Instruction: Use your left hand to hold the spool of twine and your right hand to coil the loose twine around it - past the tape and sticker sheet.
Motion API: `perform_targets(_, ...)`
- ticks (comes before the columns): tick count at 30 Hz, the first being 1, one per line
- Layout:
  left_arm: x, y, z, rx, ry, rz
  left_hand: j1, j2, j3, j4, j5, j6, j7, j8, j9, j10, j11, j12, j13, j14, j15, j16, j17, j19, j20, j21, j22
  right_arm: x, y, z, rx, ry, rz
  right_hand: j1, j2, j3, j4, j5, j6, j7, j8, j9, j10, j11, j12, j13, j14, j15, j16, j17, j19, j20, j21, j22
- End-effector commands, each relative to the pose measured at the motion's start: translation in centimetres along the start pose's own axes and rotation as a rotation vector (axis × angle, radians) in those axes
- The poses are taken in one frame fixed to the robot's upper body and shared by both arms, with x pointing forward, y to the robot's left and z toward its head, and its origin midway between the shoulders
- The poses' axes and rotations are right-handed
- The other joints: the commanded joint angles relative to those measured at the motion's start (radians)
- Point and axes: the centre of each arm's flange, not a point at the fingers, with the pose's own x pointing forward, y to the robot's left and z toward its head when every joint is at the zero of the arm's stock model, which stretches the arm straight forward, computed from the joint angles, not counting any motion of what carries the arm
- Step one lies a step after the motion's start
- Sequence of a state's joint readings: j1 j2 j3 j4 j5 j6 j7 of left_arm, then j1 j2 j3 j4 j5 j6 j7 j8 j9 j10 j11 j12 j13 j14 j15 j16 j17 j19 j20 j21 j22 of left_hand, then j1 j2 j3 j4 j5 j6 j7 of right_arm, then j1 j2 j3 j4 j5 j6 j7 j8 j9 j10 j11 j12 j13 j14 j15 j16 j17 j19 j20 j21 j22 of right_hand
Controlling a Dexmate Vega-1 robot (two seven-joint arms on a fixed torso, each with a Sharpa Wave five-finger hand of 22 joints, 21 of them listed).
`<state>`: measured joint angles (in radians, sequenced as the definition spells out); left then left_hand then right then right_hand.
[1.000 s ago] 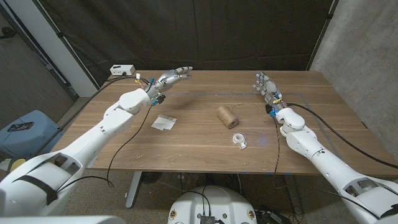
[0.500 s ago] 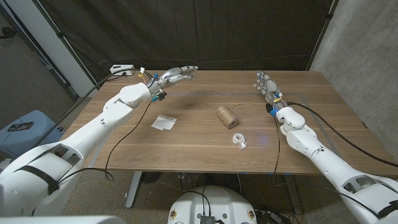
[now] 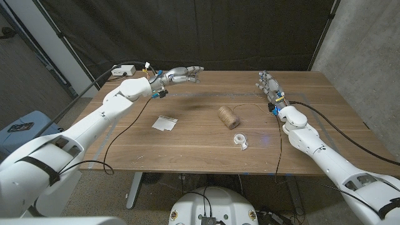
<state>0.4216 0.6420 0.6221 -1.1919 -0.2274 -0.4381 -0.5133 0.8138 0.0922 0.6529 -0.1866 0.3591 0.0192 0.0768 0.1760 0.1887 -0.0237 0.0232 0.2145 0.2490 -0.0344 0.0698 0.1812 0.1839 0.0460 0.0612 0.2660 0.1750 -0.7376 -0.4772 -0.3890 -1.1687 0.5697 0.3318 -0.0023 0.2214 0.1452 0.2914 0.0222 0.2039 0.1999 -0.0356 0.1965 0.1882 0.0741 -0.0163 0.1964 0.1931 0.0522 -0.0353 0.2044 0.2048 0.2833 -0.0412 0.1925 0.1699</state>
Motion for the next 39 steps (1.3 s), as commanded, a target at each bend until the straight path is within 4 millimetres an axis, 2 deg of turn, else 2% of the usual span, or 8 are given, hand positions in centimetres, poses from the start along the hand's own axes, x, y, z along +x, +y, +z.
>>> perform_targets(1,1.0,0.9,1.0,0.080,-0.012,-0.094,0.019,0.001,0.012,0.003,0.008,-0.007,0.004,0.006,0.004,-0.008,0.002,0.010,0.008,-0.003,0.004,0.004,0.003,-0.007,0.006,-0.003,0.005,0.5,0.1,0.0,0.004,-0.003,-0.014,0.006,-0.003,0.008,0.003,0.002,-0.006,0.004,-0.002,0.004,0.003,0.011,-0.003,0.004,-0.003,-0.017,-0.004,0.000,0.000,-0.012,0.001,0.003)
perform_targets(6,1.6,1.5,1.5,0.118,-0.014,-0.117,0.034,-0.004,0.015,0.005,0.015,0.016,0.002,0.020,0.007,-0.013,0.000,0.021,0.018,-0.013,0.007,0.002,0.006,-0.037,0.033,-0.021,0.006,0.5,0.0,0.0,0.004,-0.005,-0.021,0.005,-0.004,0.008,0.003,0.002,-0.008,0.003,-0.003,0.004,0.001,0.010,-0.004,0.004,-0.002,-0.017,-0.004,0.000,0.000,-0.012,0.001,0.003)
perform_targets(14,2.8,1.9,2.3,0.177,-0.026,-0.179,0.043,-0.002,0.020,0.007,0.021,0.017,0.003,0.021,0.009,-0.016,-0.002,0.027,0.024,-0.015,0.008,0.004,0.007,-0.035,0.033,-0.023,0.006,0.4,-0.5,0.0,0.007,-0.011,-0.039,0.004,-0.004,0.010,0.003,0.001,-0.012,0.005,-0.004,0.004,-0.001,0.014,-0.003,0.004,-0.002,-0.017,-0.004,0.000,0.000,-0.012,0.001,0.003)
perform_targets(18,3.4,1.9,2.8,0.210,-0.032,-0.199,0.061,-0.006,0.026,0.005,0.030,0.049,-0.018,0.033,0.012,0.013,-0.019,0.052,0.035,0.012,-0.003,0.015,0.010,-0.014,0.029,-0.019,0.007,0.4,-0.6,0.0,0.009,-0.015,-0.048,0.004,-0.004,0.011,0.003,0.001,-0.015,0.005,-0.005,0.004,-0.002,0.015,-0.003,0.004,-0.003,-0.014,-0.004,-0.001,0.000,-0.012,0.002,0.003)
perform_targets(20,3.7,1.9,3.0,0.230,-0.037,-0.215,0.069,-0.009,0.027,0.003,0.032,0.059,-0.018,0.036,0.013,0.020,-0.021,0.060,0.039,0.021,-0.007,0.017,0.010,-0.006,0.028,-0.019,0.007,0.3,-0.7,0.0,0.009,-0.016,-0.049,0.004,-0.004,0.011,0.003,0.001,-0.016,0.006,-0.005,0.004,-0.002,0.016,-0.003,0.004,-0.003,-0.015,-0.004,-0.001,0.000,-0.011,0.002,0.003)
perform_targets(26,4.0,2.0,3.6,0.265,-0.047,-0.252,0.090,-0.023,0.027,-0.002,0.035,0.074,-0.040,0.040,0.014,0.030,-0.039,0.073,0.046,0.039,-0.020,0.021,0.010,0.008,0.026,-0.018,0.007,0.3,-0.7,0.0,0.008,-0.018,-0.056,0.004,-0.004,0.012,0.003,0.001,-0.021,0.006,-0.006,0.004,-0.006,0.020,-0.004,0.005,-0.004,-0.014,-0.004,-0.001,-0.001,-0.010,0.001,0.003)
perform_targets(35,4.1,2.1,4.1,0.309,-0.042,-0.307,0.117,-0.041,0.024,-0.005,0.032,0.063,-0.050,0.034,0.015,0.015,-0.041,0.076,0.053,0.038,-0.023,0.017,0.011,0.014,0.024,-0.021,0.006,0.3,-0.6,0.1,0.004,-0.023,-0.061,0.003,-0.005,0.015,0.003,0.000,-0.029,0.008,-0.008,0.004,-0.009,0.025,-0.004,0.005,-0.006,-0.010,-0.005,-0.001,-0.002,-0.010,0.001,0.003)
perform_targets(39,4.1,2.1,4.3,0.323,-0.041,-0.332,0.131,-0.052,0.020,-0.004,0.029,0.048,-0.047,0.028,0.015,0.002,-0.041,0.077,0.057,0.031,-0.022,0.014,0.011,0.010,0.024,-0.026,0.006,0.4,-0.6,0.1,0.004,-0.023,-0.067,0.002,-0.005,0.016,0.003,0.000,-0.035,0.007,-0.009,0.004,-0.016,0.025,-0.006,0.005,-0.007,-0.009,-0.004,0.000,-0.003,-0.009,0.001,0.003)
